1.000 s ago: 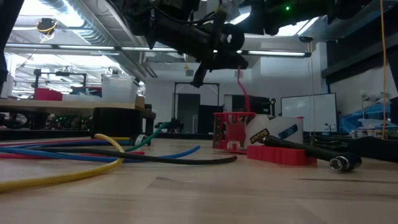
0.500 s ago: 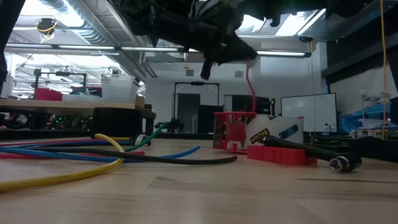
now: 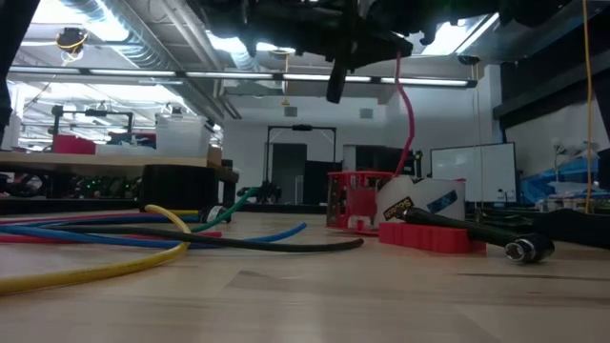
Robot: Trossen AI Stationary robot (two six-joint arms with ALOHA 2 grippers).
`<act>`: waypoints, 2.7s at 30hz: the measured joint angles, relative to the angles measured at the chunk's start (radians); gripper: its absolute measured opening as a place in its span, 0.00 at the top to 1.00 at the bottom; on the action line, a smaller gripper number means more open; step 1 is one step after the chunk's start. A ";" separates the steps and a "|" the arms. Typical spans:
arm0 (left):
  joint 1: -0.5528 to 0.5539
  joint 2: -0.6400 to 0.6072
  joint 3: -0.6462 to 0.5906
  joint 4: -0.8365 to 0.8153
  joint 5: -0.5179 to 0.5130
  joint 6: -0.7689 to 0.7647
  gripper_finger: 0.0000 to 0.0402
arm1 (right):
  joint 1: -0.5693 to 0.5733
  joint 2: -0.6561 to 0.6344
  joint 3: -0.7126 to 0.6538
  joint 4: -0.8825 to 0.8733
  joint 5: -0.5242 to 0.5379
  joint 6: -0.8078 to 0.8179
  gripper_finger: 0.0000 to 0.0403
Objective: Coil cords
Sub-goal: Coil the red wire onto the spool
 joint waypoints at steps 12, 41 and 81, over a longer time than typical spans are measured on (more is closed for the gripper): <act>-0.001 0.000 0.165 -0.401 0.085 0.057 1.00 | 0.000 0.000 0.000 -0.127 -0.042 -0.003 0.99; 0.037 -0.084 0.293 -0.716 0.080 0.177 1.00 | -0.001 0.000 0.000 -0.264 -0.131 -0.004 0.99; 0.028 -0.128 0.293 -0.664 -0.078 0.144 1.00 | 0.000 0.000 0.000 -0.327 -0.200 0.087 0.99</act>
